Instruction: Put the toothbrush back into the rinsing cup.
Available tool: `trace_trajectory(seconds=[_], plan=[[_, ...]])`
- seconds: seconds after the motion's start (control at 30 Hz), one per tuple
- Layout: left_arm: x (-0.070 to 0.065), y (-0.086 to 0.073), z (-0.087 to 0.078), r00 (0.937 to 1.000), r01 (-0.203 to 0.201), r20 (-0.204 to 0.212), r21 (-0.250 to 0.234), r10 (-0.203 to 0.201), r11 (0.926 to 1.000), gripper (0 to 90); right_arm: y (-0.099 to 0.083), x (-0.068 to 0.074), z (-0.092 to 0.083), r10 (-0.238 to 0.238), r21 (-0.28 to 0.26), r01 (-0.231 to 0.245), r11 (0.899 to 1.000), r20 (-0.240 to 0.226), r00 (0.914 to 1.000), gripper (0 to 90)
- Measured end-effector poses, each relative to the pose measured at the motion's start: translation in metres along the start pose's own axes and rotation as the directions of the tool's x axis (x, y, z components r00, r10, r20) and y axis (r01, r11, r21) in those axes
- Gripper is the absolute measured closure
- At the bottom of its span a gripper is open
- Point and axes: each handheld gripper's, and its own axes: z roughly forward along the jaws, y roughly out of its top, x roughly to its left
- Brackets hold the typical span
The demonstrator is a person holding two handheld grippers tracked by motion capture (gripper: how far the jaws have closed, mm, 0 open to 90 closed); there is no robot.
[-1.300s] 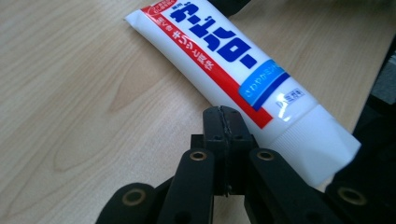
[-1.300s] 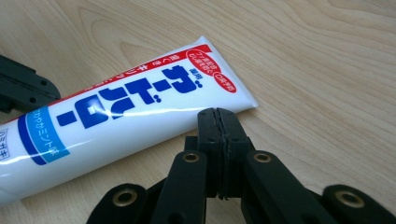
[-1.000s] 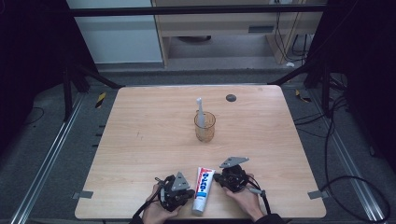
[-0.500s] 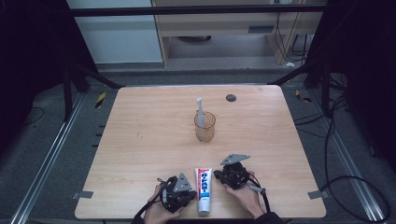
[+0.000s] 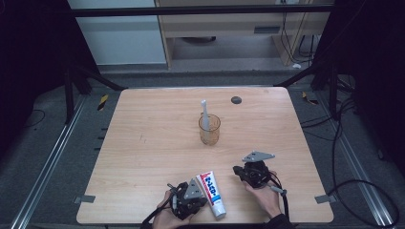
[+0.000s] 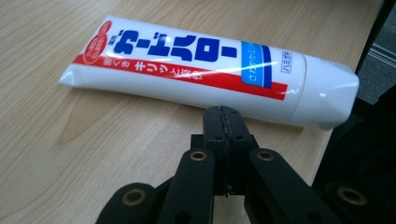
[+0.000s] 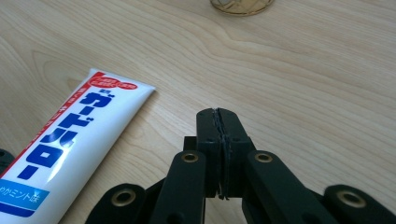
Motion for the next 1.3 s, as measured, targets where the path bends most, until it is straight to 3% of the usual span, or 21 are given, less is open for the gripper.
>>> trace_trajectory(seconds=[0.53,0.7,0.77,0.83,0.93,1.03,1.13,1.2,1.3], plan=[[-0.010,0.012,0.018,0.9991,-0.041,-0.008,0.002,0.041,0.9991,89.5,-0.001,-0.012,-0.010,0.019,-0.016,-0.019,1.000,0.034,0.9992,87.1],[-0.005,0.008,0.004,0.9991,-0.037,-0.021,-0.011,0.036,0.9993,89.3,0.000,-0.013,-0.014,0.018,-0.023,-0.017,1.000,0.046,0.9988,84.2],[0.005,0.002,-0.012,0.9983,-0.022,-0.054,-0.023,0.021,0.9995,89.1,0.000,-0.014,-0.017,0.015,-0.026,-0.014,1.000,0.050,0.9986,82.5],[0.008,0.001,-0.016,0.9977,-0.020,-0.066,-0.029,0.018,0.9994,89.0,0.001,-0.014,-0.018,0.017,-0.028,-0.016,0.999,0.047,0.9987,81.6],[0.025,-0.007,-0.035,0.9929,0.025,-0.115,-0.058,-0.031,0.9980,87.8,0.004,-0.014,-0.021,0.014,-0.021,-0.013,1.000,0.038,0.9992,75.0],[0.047,-0.016,-0.052,0.9807,0.079,-0.172,-0.089,-0.094,0.9928,86.8,0.006,-0.013,-0.024,0.015,-0.021,-0.015,1.000,0.040,0.9991,71.2],[0.073,-0.026,-0.065,0.9588,0.146,-0.228,-0.116,-0.169,0.9825,82.8,0.012,-0.009,-0.031,0.016,-0.022,-0.015,1.000,0.031,0.9994,63.5],[0.091,-0.033,-0.071,0.9411,0.178,-0.265,-0.137,-0.209,0.9744,81.7,0.015,-0.007,-0.035,0.022,-0.023,-0.022,0.999,0.020,0.9996,59.7],[0.114,-0.046,-0.077,0.9097,0.229,-0.316,-0.159,-0.269,0.9604,79.2,0.018,-0.004,-0.039,0.022,-0.020,-0.022,1.000,0.012,0.9997,56.5]])
